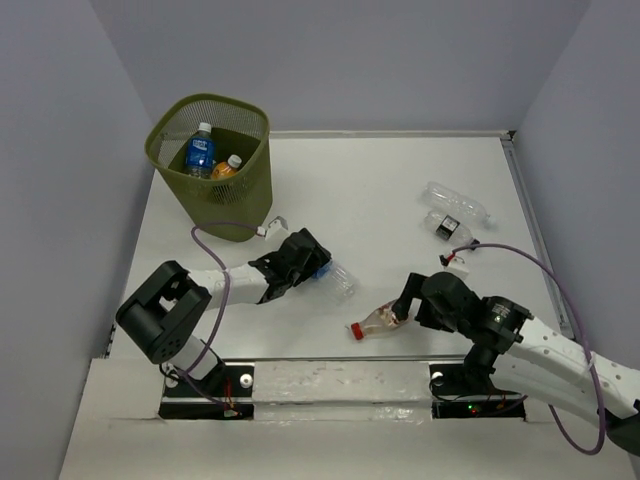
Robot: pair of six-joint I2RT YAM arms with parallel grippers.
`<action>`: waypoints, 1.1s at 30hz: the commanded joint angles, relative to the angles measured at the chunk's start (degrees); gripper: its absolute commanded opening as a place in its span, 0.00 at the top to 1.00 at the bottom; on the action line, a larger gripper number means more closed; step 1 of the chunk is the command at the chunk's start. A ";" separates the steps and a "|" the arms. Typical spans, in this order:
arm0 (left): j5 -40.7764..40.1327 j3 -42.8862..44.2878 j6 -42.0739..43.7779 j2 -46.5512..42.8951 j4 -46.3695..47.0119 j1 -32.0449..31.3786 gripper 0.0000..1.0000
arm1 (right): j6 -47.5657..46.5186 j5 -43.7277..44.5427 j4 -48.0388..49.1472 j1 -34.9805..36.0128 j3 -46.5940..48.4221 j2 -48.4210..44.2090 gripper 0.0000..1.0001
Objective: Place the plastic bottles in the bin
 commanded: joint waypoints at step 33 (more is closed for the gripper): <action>-15.31 43.23 41.16 -27.37 -18.09 13.31 0.39 | 10.90 8.98 28.69 -0.61 -12.34 10.02 0.71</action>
